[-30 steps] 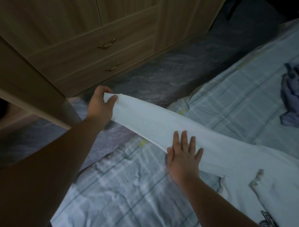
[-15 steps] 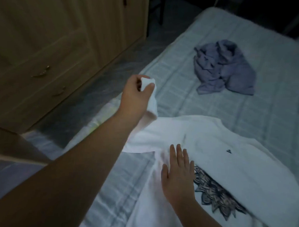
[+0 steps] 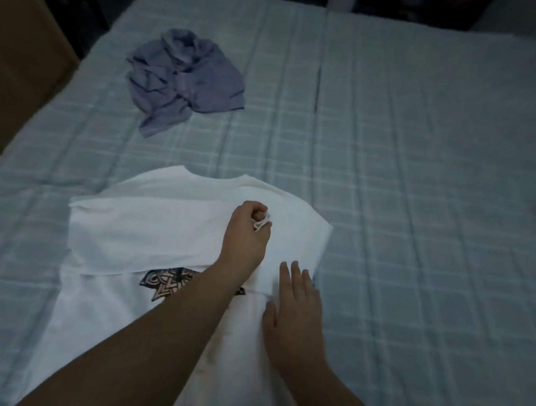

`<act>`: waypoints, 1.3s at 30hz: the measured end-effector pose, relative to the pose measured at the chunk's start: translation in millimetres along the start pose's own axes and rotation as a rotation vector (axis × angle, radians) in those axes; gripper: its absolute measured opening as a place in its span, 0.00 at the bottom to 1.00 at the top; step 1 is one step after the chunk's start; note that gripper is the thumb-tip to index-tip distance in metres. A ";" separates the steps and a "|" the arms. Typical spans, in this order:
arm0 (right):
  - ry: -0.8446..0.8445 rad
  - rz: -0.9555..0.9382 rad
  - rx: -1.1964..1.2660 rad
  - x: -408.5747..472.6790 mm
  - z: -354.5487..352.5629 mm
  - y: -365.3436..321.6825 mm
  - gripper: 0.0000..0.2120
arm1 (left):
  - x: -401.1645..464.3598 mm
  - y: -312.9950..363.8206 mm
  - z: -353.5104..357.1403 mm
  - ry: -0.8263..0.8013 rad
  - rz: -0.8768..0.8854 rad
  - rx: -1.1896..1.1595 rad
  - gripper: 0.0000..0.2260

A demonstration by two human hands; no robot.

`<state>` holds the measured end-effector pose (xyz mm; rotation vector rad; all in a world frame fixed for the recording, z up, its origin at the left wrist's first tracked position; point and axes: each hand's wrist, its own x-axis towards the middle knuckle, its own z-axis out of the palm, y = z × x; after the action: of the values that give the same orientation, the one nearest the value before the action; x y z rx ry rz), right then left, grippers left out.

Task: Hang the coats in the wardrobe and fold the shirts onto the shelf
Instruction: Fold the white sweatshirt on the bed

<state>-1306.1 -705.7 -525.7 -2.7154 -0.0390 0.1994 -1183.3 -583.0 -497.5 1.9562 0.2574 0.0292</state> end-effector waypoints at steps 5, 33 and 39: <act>-0.047 -0.011 0.037 -17.3 4.6 44.6 0.34 | -19.8 -26.5 73.3 -0.147 0.017 0.155 0.15; 0.145 0.617 0.500 -283.5 65.9 6.9 0.29 | -342.6 -203.8 -302.6 0.039 -0.554 0.426 0.26; -0.041 0.861 0.583 -266.2 63.4 15.9 0.24 | -324.8 -220.1 -293.4 -0.022 -0.679 0.163 0.20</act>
<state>-1578.7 -709.8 -553.9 -1.9851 1.0137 0.4273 -1578.1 -298.1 -551.7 1.9340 0.9180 -0.4671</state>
